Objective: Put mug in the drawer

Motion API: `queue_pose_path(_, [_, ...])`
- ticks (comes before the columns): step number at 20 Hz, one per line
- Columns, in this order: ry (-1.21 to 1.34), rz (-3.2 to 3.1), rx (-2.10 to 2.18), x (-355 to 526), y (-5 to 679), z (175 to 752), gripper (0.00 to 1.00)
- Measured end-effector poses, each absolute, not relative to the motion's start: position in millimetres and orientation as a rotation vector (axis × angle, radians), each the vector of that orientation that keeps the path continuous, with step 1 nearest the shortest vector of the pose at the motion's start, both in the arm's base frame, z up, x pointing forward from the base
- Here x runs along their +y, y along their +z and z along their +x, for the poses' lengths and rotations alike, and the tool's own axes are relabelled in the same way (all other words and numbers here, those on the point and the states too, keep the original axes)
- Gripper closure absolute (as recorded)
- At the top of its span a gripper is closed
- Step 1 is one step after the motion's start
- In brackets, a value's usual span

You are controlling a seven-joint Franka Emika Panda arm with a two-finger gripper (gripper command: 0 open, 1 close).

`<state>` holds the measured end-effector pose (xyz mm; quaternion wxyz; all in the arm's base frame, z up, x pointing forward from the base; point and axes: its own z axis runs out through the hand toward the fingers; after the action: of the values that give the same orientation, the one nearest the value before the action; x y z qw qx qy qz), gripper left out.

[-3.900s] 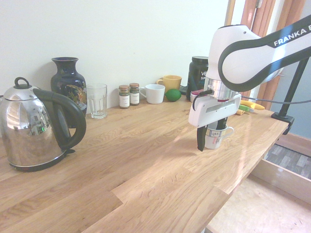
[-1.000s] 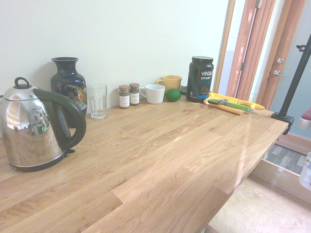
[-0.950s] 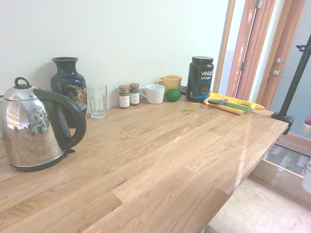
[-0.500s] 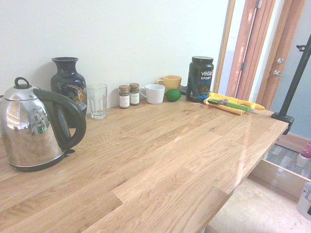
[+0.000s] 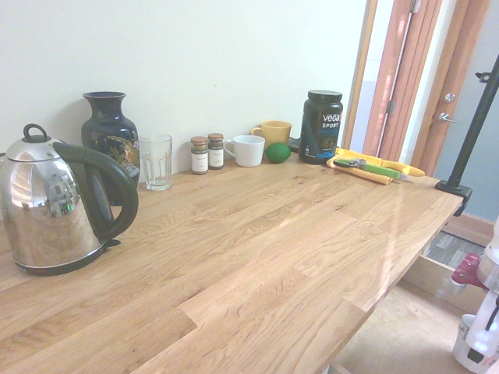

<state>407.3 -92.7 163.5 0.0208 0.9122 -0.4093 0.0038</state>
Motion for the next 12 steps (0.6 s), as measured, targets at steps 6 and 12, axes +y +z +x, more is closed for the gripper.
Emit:
queue_pose_path(6, [-0.002,2.817,-1.311,-92.4,165.2,414.5,0.0])
queue_pose_path(12, [-0.005,2.814,-1.319,-92.9,164.7,417.0,0.0])
